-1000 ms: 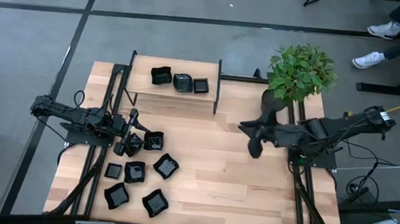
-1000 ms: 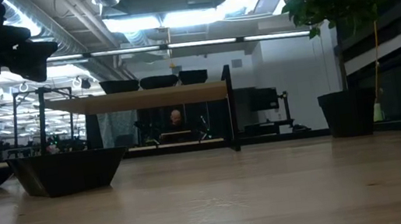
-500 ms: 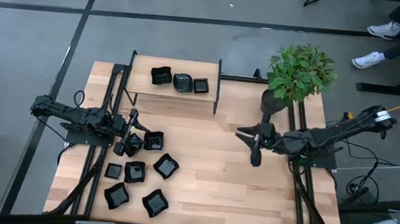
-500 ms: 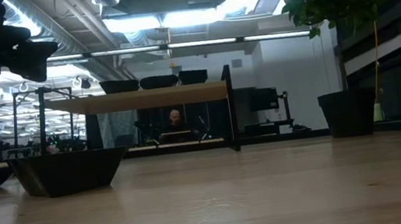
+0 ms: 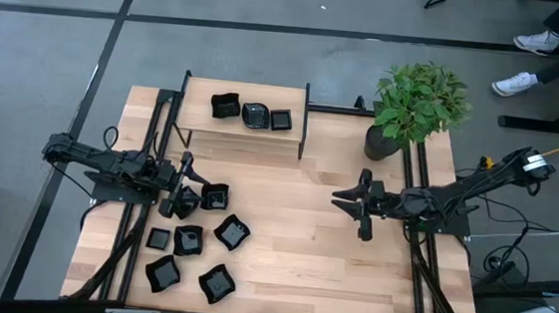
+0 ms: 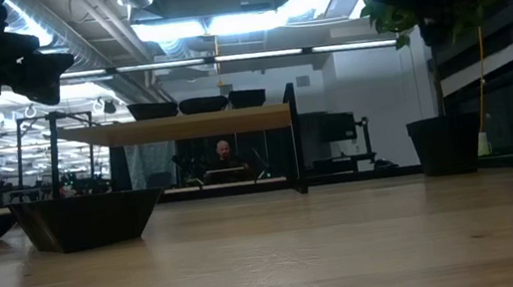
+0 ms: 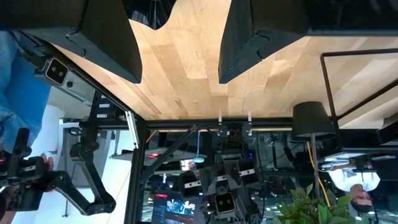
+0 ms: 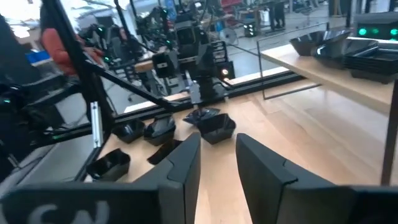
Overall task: Pick & Place Mini shaped plates
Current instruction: Stack the distorted square plate on top of the distorted square plates on the shelf
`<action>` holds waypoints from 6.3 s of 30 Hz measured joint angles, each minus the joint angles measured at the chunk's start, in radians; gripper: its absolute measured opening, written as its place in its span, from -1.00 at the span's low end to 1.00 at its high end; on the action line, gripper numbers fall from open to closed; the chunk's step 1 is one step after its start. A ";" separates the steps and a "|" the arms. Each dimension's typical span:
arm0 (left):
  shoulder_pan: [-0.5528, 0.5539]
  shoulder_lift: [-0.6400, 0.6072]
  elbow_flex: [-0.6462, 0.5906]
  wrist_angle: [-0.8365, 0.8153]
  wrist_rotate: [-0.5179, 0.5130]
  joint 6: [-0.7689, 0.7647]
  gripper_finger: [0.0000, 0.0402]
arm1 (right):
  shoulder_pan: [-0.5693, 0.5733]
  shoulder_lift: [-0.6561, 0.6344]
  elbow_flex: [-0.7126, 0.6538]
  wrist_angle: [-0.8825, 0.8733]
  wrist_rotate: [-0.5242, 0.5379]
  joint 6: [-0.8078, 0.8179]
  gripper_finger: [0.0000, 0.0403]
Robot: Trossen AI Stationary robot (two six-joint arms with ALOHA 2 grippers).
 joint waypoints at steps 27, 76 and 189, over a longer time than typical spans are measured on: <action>0.000 0.000 0.000 0.000 0.000 0.000 0.03 | -0.136 -0.390 -0.220 -0.071 -0.195 -0.008 -0.49; 0.000 0.000 0.000 0.000 0.000 0.000 0.03 | -0.422 -0.881 -0.252 -0.580 -0.387 -0.091 -0.49; 0.087 0.935 0.558 -0.212 -0.380 -1.233 0.16 | -0.421 -0.881 -0.253 -0.581 -0.394 -0.135 -0.49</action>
